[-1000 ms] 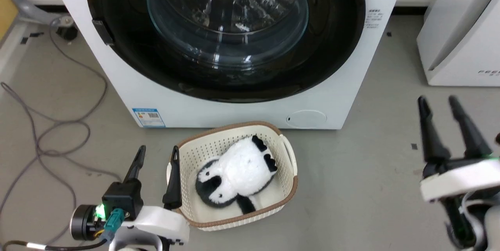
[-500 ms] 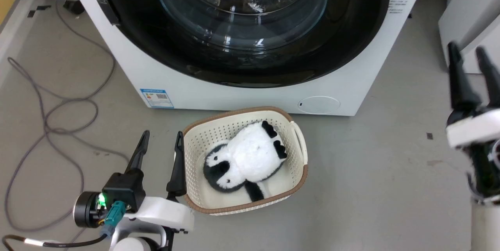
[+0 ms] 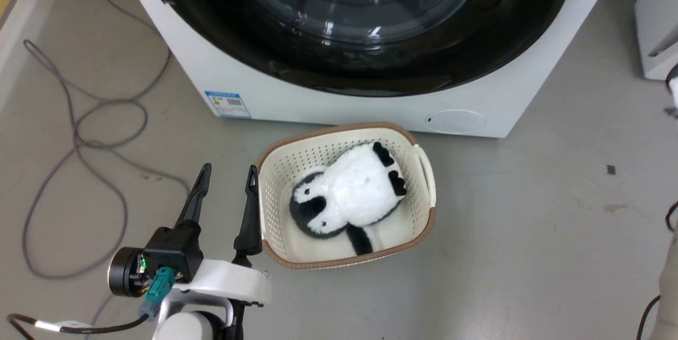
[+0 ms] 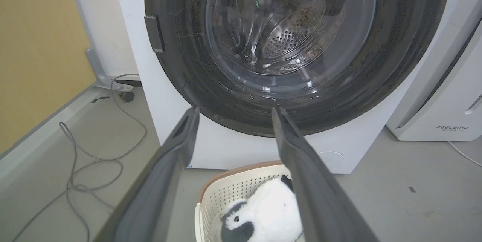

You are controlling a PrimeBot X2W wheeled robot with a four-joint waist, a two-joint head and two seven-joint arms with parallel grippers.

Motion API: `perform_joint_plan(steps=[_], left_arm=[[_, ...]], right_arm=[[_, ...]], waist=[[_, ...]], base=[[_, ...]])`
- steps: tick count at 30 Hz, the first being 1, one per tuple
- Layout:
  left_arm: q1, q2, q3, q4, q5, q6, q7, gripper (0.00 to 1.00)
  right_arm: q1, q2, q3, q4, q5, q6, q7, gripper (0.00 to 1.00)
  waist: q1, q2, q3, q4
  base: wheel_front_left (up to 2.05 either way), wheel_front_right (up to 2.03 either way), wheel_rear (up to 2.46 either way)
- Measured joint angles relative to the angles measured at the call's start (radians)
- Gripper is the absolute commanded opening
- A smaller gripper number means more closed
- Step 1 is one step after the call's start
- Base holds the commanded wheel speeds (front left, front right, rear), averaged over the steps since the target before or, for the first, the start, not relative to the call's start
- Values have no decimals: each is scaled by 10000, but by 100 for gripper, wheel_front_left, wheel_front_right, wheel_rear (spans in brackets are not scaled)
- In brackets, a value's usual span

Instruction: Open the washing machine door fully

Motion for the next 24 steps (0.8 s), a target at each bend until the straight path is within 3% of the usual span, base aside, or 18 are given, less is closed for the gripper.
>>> perform_joint_plan(steps=[24], left_arm=[[-802,-2,-531,-69,-606,270,-520,100]], right_arm=[[-4244,-453,-1300,3789,502,0,3076,0]], waist=[[1,0,1350,866]], base=[[0,0,0]])
